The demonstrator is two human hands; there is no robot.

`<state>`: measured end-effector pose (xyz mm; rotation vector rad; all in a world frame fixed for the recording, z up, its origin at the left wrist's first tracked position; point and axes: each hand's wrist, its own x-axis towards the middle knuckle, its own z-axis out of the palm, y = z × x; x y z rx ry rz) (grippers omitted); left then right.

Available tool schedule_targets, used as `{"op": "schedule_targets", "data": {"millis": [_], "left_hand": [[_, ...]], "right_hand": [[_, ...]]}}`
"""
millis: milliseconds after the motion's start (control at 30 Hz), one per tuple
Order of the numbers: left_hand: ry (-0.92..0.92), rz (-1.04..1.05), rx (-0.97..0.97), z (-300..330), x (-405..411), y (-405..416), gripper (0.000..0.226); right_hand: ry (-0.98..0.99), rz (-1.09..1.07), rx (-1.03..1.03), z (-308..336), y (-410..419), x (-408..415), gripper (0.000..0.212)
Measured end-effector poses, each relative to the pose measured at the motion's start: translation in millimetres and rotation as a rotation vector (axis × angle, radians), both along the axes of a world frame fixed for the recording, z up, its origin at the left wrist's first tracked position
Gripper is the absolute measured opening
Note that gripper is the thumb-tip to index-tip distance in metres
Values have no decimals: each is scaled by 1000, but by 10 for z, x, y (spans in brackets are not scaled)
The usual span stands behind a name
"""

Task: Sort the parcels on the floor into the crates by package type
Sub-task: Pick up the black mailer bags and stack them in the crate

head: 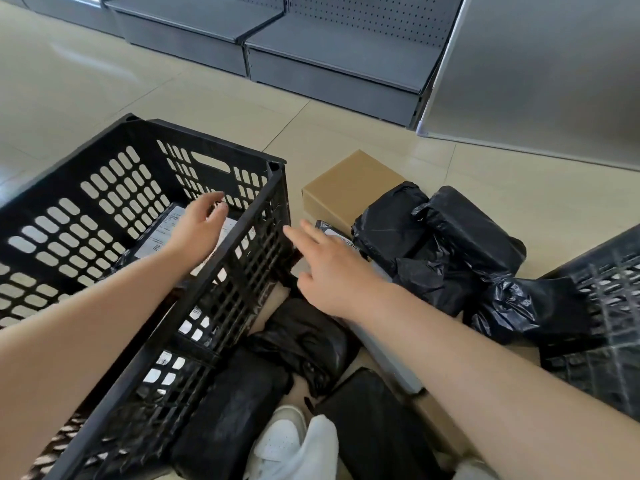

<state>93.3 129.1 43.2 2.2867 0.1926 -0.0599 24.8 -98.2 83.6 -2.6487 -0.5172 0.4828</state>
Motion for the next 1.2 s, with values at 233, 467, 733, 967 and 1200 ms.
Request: {"op": "schedule_targets", "data": {"millis": [233, 467, 733, 967, 1200], "left_hand": [[-316, -216, 289, 436, 225, -559, 41], [-330, -400, 290, 143, 45, -1405, 36], [378, -138, -306, -494, -477, -2007, 35], [491, -119, -309, -711, -531, -2048, 34], [514, -149, -250, -846, -602, -2027, 35]], "right_hand": [[106, -178, -69, 252, -1086, 147, 73], [114, -567, -170, -154, -2172, 68, 63], [49, -703, -246, -711, -2750, -100, 62], [22, -740, -304, -803, -2832, 228, 74], [-35, -626, -584, -1033, -2668, 322, 45]]}}
